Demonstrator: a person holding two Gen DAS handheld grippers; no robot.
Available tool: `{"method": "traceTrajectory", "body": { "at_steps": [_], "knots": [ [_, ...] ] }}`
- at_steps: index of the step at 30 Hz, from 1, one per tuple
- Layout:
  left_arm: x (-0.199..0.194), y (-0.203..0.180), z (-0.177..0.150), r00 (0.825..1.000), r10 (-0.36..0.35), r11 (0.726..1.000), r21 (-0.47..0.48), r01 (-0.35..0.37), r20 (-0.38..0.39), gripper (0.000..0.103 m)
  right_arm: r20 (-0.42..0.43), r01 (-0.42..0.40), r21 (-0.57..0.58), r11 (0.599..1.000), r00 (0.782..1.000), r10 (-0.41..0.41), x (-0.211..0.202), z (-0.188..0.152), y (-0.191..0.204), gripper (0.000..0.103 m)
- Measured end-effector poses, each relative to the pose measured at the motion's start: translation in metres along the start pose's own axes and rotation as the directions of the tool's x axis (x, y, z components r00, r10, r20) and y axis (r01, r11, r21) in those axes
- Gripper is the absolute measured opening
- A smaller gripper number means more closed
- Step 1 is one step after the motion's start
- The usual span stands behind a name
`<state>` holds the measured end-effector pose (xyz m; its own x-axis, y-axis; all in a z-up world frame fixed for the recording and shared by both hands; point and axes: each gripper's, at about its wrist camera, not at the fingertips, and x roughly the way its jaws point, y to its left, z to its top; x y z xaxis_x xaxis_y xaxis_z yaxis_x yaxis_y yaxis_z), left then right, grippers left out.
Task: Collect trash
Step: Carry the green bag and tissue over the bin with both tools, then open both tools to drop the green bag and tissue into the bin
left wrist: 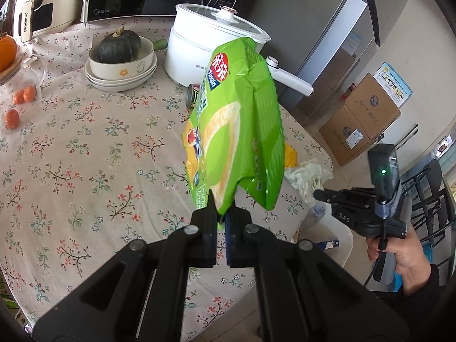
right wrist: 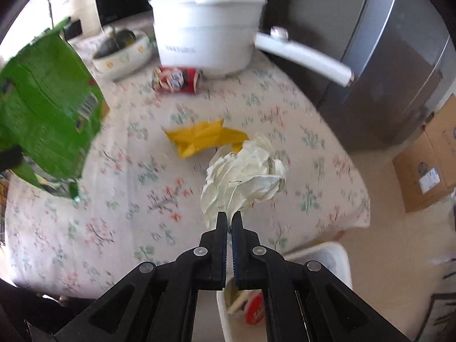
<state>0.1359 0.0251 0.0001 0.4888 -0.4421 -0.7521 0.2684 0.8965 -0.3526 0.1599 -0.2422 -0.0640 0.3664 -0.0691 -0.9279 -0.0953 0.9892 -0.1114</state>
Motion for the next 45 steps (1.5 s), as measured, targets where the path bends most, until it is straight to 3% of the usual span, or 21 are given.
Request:
{"method": "traceTrajectory", "body": {
  "at_steps": [2, 4, 7, 11, 15, 20, 27, 37, 45],
  "knots": [
    [0.002, 0.0, -0.002, 1.0, -0.001, 1.0, -0.001, 0.001, -0.009, 0.005, -0.043, 0.019, 0.015, 1.0, 0.999, -0.018, 0.012, -0.004, -0.007, 0.003],
    [0.003, -0.001, -0.002, 1.0, 0.0, 1.0, 0.002, 0.0, -0.011, 0.005, -0.024, 0.005, 0.036, 0.999, 1.0, -0.004, 0.006, -0.004, -0.014, 0.003],
    [0.0, -0.002, -0.001, 1.0, -0.007, 1.0, 0.0, 0.007, -0.003, 0.005, 0.053, -0.036, 0.047, 0.998, 0.998, 0.033, -0.019, -0.002, -0.017, 0.003],
    [-0.004, -0.005, 0.001, 0.999, -0.034, 0.999, -0.008, 0.034, 0.008, 0.005, 0.19, -0.097, 0.047, 0.994, 0.978, 0.087, -0.066, 0.001, -0.019, 0.003],
    [-0.005, -0.016, 0.001, 0.997, -0.075, 0.997, 0.003, 0.075, 0.003, 0.005, 0.251, -0.118, 0.052, 0.992, 0.963, 0.101, -0.093, -0.001, -0.022, 0.003],
    [-0.003, -0.042, -0.003, 0.988, -0.152, 0.988, 0.034, 0.152, -0.017, 0.005, 0.224, -0.097, 0.079, 0.992, 0.972, 0.077, -0.101, -0.02, -0.038, 0.003],
    [0.017, -0.11, -0.025, 0.964, -0.247, 0.956, 0.136, 0.258, -0.094, 0.005, 0.155, -0.055, 0.135, 0.989, 0.987, 0.034, -0.096, -0.061, -0.075, 0.003],
    [0.062, -0.201, -0.078, 0.928, -0.306, 0.892, 0.277, 0.358, -0.214, 0.005, 0.069, -0.025, 0.22, 0.975, 0.998, 0.011, -0.086, -0.117, -0.124, 0.003],
    [0.112, -0.218, -0.109, 0.905, -0.314, 0.885, 0.257, 0.388, -0.285, 0.005, 0.001, -0.01, 0.239, 0.971, 1.0, 0.01, -0.072, -0.136, -0.135, 0.003]
  ]
}}
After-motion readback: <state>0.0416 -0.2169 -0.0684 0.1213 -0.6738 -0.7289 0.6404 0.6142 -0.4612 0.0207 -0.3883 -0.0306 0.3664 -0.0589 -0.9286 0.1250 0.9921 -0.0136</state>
